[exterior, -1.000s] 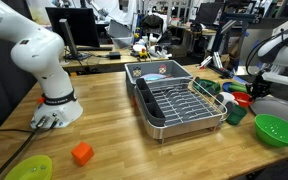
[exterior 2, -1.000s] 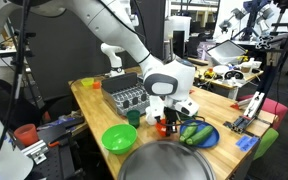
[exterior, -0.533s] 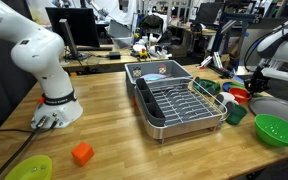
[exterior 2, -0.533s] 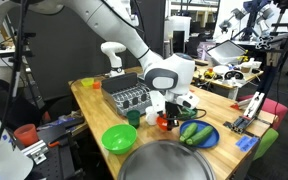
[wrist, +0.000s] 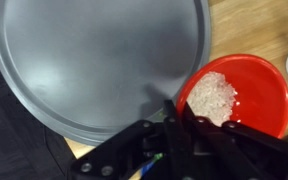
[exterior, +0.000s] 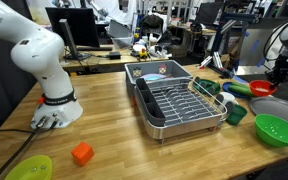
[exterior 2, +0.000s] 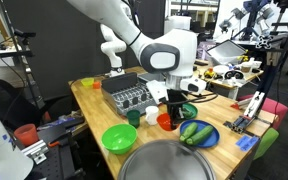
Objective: Pour the rice out of the orange bowl into the green bowl
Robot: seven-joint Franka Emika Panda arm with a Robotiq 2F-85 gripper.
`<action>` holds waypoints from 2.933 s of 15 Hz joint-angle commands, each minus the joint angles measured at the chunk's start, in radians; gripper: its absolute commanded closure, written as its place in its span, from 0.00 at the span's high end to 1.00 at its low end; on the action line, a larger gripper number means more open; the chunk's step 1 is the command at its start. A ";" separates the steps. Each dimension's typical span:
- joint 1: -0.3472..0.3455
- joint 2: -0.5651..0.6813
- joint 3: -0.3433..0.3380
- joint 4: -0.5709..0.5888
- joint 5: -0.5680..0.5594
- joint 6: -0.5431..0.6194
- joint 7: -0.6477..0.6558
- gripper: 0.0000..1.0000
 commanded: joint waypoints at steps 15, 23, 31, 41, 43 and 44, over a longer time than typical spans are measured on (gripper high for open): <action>-0.007 -0.220 -0.034 -0.306 -0.090 -0.069 -0.141 0.08; -0.007 -0.231 -0.035 -0.312 -0.090 -0.078 -0.145 0.08; 0.023 -0.345 -0.047 -0.415 -0.265 -0.123 -0.050 0.02; 0.088 -0.455 0.018 -0.554 -0.394 -0.113 0.048 0.02; 0.101 -0.448 0.032 -0.562 -0.439 -0.112 0.119 0.02; 0.108 -0.443 0.039 -0.562 -0.475 -0.111 0.170 0.02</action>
